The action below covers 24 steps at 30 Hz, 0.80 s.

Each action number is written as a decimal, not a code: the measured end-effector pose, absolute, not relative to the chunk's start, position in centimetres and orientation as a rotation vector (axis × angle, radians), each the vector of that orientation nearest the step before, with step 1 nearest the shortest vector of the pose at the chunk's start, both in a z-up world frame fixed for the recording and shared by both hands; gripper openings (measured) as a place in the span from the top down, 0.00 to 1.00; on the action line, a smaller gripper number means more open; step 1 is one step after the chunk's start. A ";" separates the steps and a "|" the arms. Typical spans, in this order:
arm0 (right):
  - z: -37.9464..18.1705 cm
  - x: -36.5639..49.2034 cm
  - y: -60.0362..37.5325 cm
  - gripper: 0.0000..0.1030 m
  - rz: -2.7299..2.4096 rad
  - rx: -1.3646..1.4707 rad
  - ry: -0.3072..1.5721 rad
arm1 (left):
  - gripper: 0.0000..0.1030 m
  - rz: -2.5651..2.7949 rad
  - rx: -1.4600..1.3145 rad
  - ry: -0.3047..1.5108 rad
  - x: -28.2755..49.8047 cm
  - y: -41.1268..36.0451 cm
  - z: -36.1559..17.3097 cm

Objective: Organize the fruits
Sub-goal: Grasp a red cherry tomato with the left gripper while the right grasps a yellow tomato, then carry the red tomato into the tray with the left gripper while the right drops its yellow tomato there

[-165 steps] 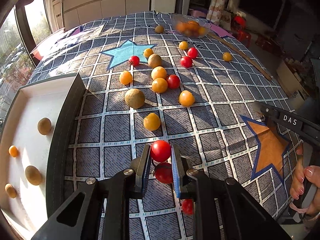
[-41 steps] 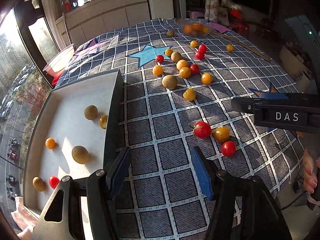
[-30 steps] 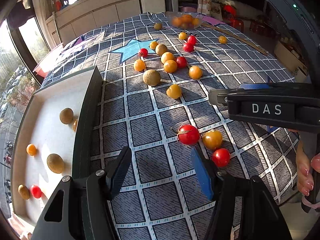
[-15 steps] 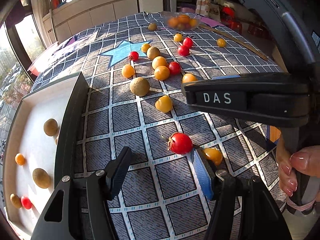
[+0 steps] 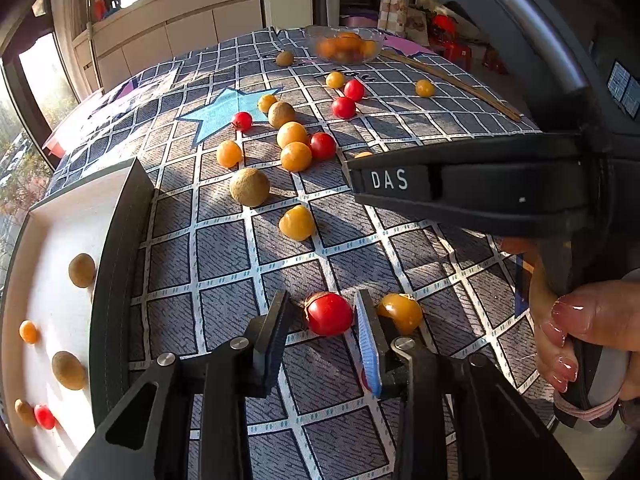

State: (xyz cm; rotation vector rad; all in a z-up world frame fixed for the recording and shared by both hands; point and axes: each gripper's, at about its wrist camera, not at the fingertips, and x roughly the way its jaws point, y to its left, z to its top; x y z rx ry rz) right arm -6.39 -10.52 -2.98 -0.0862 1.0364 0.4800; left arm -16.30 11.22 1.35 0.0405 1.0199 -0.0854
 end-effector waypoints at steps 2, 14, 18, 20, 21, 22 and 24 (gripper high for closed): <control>-2.9 -6.7 -10.9 0.78 0.479 -0.077 1.035 | 0.71 -0.091 0.037 1.020 -16.4 11.3 1.4; -2.2 -9.6 -14.0 0.78 0.488 0.017 1.048 | 0.71 -0.105 -0.011 0.976 -19.2 12.8 4.1; -1.9 -10.6 -14.7 0.78 0.487 0.037 1.056 | 0.71 -0.098 -0.009 0.960 -20.5 13.4 4.8; -1.8 -11.2 -15.0 0.78 0.487 0.048 1.061 | 0.71 -0.094 -0.013 0.954 -21.0 13.8 5.1; -1.7 -11.4 -15.1 0.78 0.485 0.053 1.063 | 0.71 -0.090 -0.013 0.951 -21.2 14.0 5.2; -1.6 -11.6 -15.2 0.78 0.484 0.057 1.064 | 0.71 -0.087 -0.015 0.949 -21.4 14.2 5.3; -1.5 -12.1 -15.3 0.78 0.482 0.054 1.062 | 0.71 -0.084 -0.023 0.950 -21.8 14.6 5.3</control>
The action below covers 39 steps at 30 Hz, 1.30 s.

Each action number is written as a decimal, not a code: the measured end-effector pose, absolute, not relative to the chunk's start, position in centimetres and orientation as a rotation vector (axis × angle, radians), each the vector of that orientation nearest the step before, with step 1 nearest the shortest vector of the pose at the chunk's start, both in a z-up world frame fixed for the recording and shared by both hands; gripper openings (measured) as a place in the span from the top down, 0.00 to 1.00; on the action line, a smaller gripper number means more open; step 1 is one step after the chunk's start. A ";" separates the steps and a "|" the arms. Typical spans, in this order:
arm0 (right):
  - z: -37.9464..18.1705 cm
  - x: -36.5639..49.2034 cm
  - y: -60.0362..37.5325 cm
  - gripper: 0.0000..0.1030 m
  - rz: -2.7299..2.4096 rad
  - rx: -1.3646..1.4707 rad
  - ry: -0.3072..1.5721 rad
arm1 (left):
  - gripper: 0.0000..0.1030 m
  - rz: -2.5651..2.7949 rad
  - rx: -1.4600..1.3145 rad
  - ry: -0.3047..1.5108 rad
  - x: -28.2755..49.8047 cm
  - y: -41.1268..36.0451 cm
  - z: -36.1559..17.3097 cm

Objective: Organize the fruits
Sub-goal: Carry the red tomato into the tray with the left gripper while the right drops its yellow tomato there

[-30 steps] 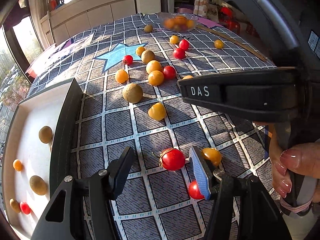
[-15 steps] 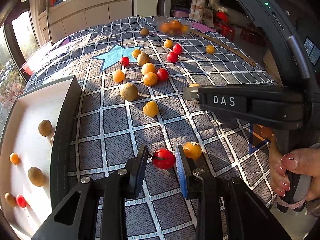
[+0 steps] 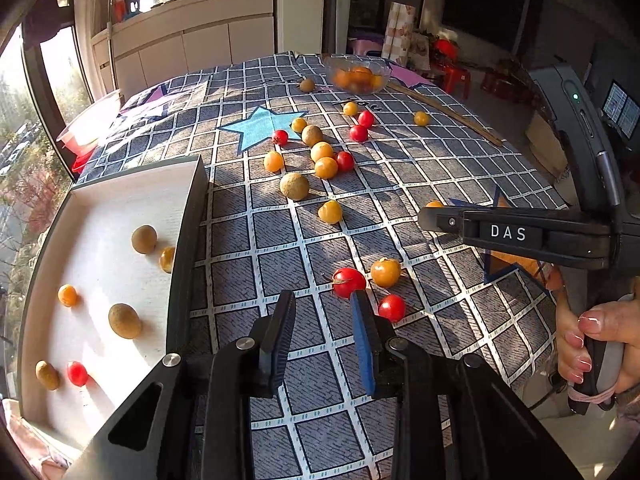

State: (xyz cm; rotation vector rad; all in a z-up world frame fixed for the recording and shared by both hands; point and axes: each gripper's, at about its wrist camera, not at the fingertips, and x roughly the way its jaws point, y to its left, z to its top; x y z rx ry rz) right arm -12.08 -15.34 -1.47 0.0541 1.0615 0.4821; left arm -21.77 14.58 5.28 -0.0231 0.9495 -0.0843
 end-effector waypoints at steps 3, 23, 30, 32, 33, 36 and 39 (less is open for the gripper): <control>-1.4 -12.8 -15.5 0.78 0.477 0.047 1.059 | 0.70 -0.082 -0.025 0.958 -21.8 14.7 5.0; -0.7 -14.3 -17.2 0.78 0.462 0.085 1.049 | 0.45 -0.093 0.097 0.982 -18.3 12.5 1.2; -0.7 -14.3 -17.7 0.78 0.454 0.100 1.052 | 0.68 -0.123 0.065 0.977 -18.3 12.4 1.3; -0.7 -14.3 -17.8 0.78 0.455 0.104 1.052 | 0.68 -0.124 0.046 0.983 -18.4 12.6 1.4; -0.7 -14.3 -17.8 0.78 0.457 0.105 1.052 | 0.68 -0.125 0.036 0.988 -18.5 12.7 1.4; -0.4 -14.5 -17.7 0.78 0.461 0.103 1.049 | 0.68 -0.122 0.017 0.988 -18.9 13.1 2.0; -0.1 -14.6 -17.4 0.78 0.467 0.099 1.045 | 0.68 -0.117 0.014 0.976 -19.5 13.5 2.9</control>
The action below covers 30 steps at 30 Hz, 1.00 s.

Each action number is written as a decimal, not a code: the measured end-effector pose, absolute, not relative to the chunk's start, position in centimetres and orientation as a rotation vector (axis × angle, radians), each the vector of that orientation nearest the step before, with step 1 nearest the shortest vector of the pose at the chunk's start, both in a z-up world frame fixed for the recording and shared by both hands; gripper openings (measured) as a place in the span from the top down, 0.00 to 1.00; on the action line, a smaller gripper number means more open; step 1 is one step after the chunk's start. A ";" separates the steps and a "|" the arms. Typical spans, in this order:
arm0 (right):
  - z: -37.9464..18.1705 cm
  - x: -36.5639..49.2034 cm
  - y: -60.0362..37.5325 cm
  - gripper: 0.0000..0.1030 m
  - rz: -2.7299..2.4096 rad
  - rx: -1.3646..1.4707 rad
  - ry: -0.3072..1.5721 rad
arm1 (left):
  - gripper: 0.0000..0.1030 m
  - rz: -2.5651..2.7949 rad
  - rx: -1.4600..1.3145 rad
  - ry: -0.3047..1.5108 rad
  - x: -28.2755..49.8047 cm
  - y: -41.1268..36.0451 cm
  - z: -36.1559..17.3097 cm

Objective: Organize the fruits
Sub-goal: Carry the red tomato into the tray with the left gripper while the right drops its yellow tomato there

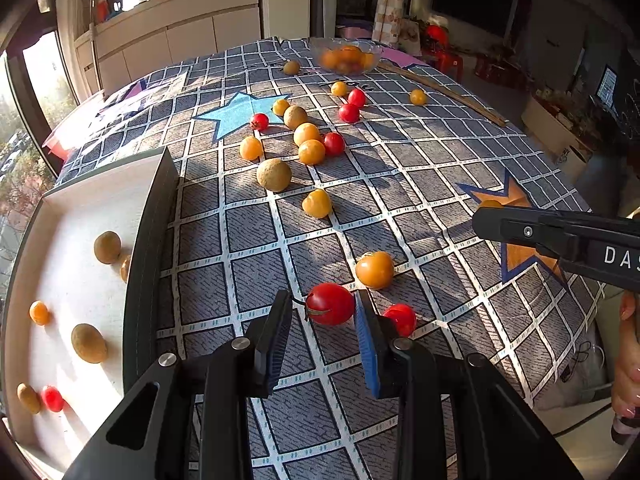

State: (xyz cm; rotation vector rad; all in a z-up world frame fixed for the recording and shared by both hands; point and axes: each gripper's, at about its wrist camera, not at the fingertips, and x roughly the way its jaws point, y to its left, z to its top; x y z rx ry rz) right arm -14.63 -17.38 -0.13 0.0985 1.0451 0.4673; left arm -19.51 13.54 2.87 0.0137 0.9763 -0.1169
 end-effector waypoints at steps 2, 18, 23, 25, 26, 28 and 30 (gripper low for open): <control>0.1 -14.8 -17.0 0.78 0.472 0.090 1.043 | 0.68 -0.115 0.011 0.966 -19.9 14.0 3.6; 2.8 -15.3 -9.6 0.78 0.585 0.022 1.030 | 0.68 0.018 -0.034 0.889 -22.7 23.4 8.7; 4.0 -14.9 -5.4 0.78 0.647 -0.004 1.021 | 0.68 0.112 -0.043 0.872 -22.0 27.6 9.7; 4.4 -14.6 -3.6 0.78 0.671 -0.015 1.022 | 0.68 0.143 -0.058 0.871 -21.5 29.4 9.9; 4.5 -14.4 -2.7 0.78 0.681 -0.020 1.024 | 0.68 0.156 -0.069 0.872 -21.1 30.3 9.9; 4.5 -14.0 -1.0 0.78 0.701 -0.030 1.030 | 0.68 0.183 -0.087 0.880 -20.5 31.8 9.7; 4.4 -13.4 0.8 0.78 0.714 -0.040 1.037 | 0.68 0.204 -0.093 0.895 -19.6 33.0 9.3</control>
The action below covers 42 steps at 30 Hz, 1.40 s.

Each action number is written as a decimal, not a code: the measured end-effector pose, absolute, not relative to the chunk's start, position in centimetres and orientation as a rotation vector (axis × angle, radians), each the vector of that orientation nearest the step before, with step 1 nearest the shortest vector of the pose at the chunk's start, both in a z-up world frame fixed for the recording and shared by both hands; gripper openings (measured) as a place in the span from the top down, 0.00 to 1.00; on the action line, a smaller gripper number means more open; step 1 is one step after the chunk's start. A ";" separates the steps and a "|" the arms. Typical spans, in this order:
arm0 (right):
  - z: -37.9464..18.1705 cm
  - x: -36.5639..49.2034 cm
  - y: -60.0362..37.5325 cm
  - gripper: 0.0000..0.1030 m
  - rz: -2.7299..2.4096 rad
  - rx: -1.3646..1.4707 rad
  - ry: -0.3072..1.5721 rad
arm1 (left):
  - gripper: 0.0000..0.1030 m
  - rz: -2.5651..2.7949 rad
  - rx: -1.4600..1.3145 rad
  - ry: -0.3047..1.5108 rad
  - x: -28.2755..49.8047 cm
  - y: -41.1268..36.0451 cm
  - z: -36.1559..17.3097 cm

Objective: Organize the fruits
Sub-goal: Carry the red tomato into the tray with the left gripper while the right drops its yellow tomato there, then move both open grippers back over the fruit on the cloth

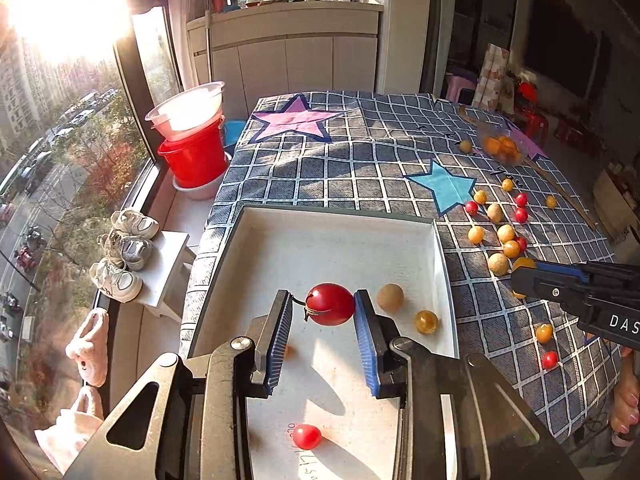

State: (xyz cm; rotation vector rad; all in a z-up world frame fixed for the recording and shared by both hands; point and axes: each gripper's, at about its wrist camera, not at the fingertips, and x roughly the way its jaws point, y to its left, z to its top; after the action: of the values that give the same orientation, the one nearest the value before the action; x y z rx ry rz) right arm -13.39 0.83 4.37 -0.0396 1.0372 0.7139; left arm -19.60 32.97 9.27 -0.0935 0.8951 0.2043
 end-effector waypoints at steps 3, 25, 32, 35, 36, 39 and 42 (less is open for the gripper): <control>3.8 -12.4 3.2 0.78 0.728 -0.047 1.054 | 0.68 0.226 -0.098 0.927 -18.2 34.1 8.2; -1.8 -8.3 10.4 0.78 0.709 -0.233 1.105 | 0.68 0.316 -0.140 1.098 -12.6 36.8 1.8; -1.8 -8.7 11.1 0.78 0.714 -0.299 1.090 | 0.67 0.326 -0.144 1.107 -12.6 36.9 1.6; -1.7 -8.6 10.9 0.77 0.710 -0.275 1.098 | 0.40 0.344 -0.141 1.107 -12.7 37.0 1.6; -1.6 -8.5 10.6 0.77 0.704 -0.261 1.098 | 0.32 0.353 -0.138 1.095 -12.9 37.0 1.8; -0.8 -8.6 9.6 0.75 0.705 -0.220 1.079 | 0.32 0.352 -0.132 1.088 -13.0 36.9 2.1; 0.4 -8.9 8.3 0.57 0.714 -0.177 1.054 | 0.32 0.357 -0.135 1.089 -13.2 36.9 2.5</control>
State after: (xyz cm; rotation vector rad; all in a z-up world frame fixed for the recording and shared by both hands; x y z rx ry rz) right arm -8.93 8.34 0.44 -0.1772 1.0543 0.7135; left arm -13.18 36.86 2.46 -0.1352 1.0892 0.3565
